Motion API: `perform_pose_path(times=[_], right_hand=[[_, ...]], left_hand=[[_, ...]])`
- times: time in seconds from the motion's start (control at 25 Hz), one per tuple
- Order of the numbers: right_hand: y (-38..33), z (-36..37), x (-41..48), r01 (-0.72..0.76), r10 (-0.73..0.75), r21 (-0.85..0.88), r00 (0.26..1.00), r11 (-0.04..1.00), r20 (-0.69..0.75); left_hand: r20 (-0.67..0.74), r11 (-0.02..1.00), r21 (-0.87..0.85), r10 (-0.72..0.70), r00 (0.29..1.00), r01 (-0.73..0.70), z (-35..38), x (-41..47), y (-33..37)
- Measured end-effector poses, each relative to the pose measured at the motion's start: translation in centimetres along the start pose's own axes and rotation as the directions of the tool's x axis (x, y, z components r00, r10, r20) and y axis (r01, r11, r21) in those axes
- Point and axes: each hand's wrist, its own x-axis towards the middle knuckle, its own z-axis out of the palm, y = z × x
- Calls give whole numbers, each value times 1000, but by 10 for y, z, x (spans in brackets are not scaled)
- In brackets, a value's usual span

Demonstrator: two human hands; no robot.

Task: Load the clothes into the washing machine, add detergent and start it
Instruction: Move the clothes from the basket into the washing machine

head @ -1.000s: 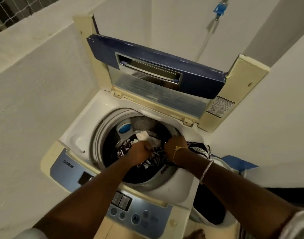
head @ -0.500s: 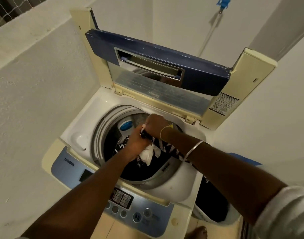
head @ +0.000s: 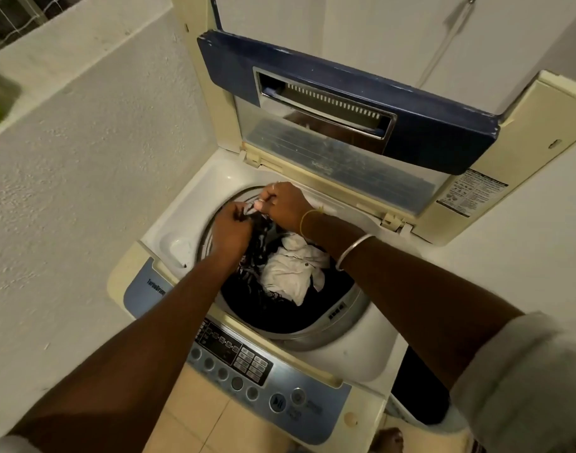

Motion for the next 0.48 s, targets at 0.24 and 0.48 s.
perform_pose_path(times=[0.24, 0.48], right_hand=[[94, -9, -52, -314, 407, -366, 889, 876, 212], [98, -40, -86, -237, 237, -155, 971, 959, -20]], left_hand=[[310, 943, 325, -181, 933, 75, 45, -13, -40], [4, 992, 125, 28, 1000, -29, 87, -39, -6]])
